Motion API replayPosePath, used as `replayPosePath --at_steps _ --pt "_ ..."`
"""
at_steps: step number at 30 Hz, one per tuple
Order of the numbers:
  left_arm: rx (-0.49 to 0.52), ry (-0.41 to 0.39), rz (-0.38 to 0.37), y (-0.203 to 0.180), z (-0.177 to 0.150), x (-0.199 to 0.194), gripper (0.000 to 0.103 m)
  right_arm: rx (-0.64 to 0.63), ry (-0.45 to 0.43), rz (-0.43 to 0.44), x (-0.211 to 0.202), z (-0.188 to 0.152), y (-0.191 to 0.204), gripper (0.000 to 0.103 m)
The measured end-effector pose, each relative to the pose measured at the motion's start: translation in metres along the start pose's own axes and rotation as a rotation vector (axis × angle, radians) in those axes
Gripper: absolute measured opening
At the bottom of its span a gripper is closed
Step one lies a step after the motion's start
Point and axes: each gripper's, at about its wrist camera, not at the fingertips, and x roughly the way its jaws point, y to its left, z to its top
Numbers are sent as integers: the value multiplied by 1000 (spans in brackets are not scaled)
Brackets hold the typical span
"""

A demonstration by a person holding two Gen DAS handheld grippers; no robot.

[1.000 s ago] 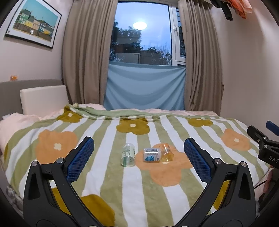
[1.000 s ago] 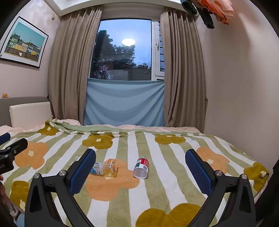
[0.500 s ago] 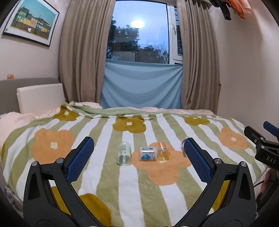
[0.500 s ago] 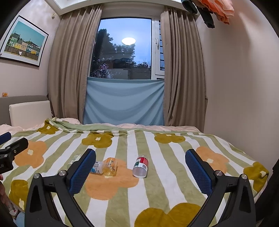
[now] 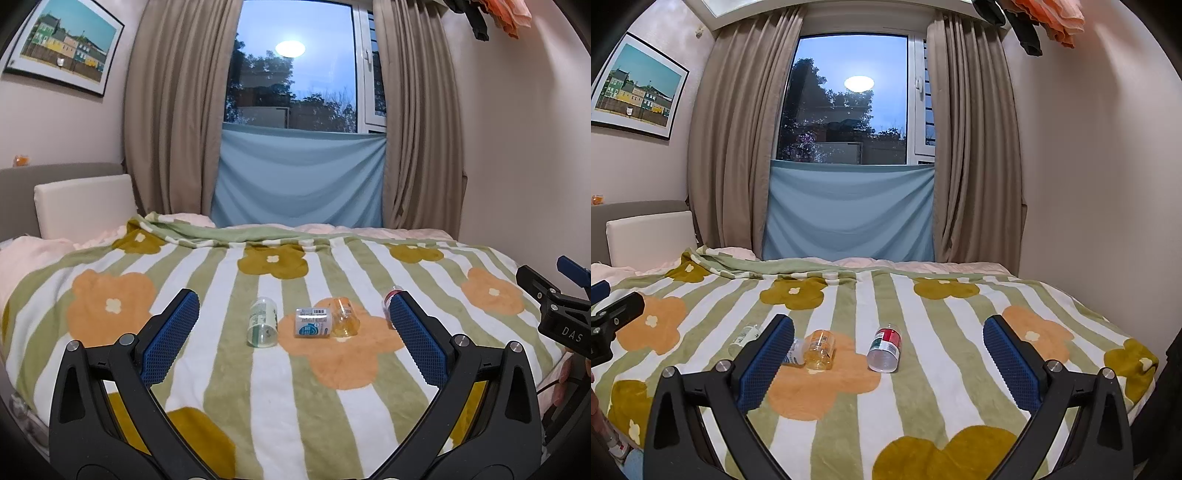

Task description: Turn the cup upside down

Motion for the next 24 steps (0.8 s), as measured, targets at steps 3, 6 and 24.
replayPosePath --at_steps 3,6,24 --pt "0 2 0 1 -1 0 103 2 1 1 0 0 0 102" --pt "-1 1 1 1 -1 0 103 3 0 0 0 0 1 102" --pt "-7 0 9 5 -5 1 103 9 -4 -5 -2 -3 9 102"
